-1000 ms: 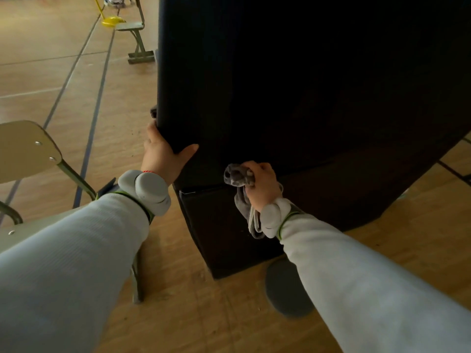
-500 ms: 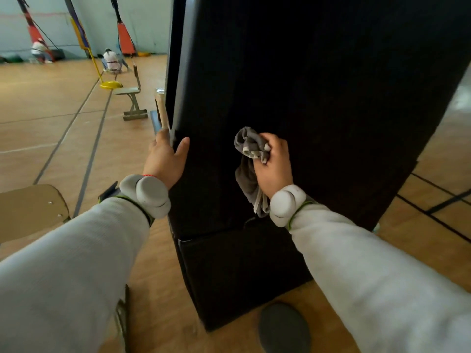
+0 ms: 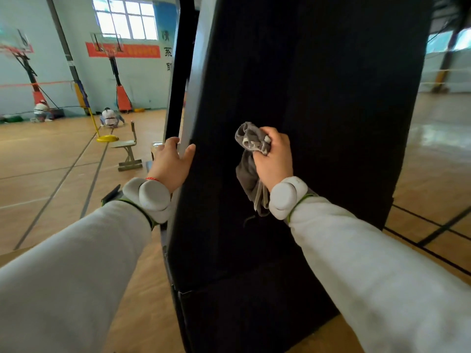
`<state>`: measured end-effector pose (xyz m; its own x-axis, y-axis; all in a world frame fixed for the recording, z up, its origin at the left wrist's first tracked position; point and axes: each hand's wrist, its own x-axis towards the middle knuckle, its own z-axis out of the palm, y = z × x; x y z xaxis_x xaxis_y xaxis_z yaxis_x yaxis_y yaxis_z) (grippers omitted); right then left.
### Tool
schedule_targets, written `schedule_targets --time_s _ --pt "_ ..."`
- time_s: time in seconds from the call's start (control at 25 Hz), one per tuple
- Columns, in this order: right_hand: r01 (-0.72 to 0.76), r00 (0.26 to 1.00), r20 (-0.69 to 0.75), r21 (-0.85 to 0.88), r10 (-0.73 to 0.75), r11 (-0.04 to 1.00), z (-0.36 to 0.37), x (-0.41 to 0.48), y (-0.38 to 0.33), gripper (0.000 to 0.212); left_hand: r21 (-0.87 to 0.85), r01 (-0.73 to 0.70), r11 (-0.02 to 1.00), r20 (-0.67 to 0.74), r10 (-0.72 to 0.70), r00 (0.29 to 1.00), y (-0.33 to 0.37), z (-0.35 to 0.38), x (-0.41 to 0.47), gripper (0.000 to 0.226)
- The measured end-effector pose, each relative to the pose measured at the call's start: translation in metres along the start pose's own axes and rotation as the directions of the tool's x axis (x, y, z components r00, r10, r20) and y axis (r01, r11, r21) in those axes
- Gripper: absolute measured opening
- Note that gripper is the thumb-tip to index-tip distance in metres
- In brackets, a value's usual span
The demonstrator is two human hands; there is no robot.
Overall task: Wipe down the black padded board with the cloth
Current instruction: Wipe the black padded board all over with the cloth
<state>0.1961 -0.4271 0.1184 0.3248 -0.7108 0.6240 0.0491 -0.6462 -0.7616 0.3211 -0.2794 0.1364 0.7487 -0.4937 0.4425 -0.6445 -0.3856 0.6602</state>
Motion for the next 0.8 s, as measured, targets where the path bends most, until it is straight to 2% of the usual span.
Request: schedule_targets --time_s 0.16,0.36,0.8 --pt "0.043 0.998 -0.054 0.023 -0.042 0.999 -0.010 0.036 -0.028 0.029 -0.006 -0.056 0.998 -0.031 0.056 0.998 0.026 -0.014 0.026 0.058" --pt "0.090 0.996 -0.021 -0.005 -0.090 0.996 -0.027 0.073 -0.059 0.032 0.026 -0.116 0.993 -0.066 0.117 0.991 0.054 -0.027 0.050 0.056" --pt "0.248 0.967 -0.058 -0.008 -0.248 0.969 -0.053 0.156 -0.101 0.035 0.067 -0.205 0.977 -0.138 0.212 0.967 0.104 -0.040 0.097 0.051"
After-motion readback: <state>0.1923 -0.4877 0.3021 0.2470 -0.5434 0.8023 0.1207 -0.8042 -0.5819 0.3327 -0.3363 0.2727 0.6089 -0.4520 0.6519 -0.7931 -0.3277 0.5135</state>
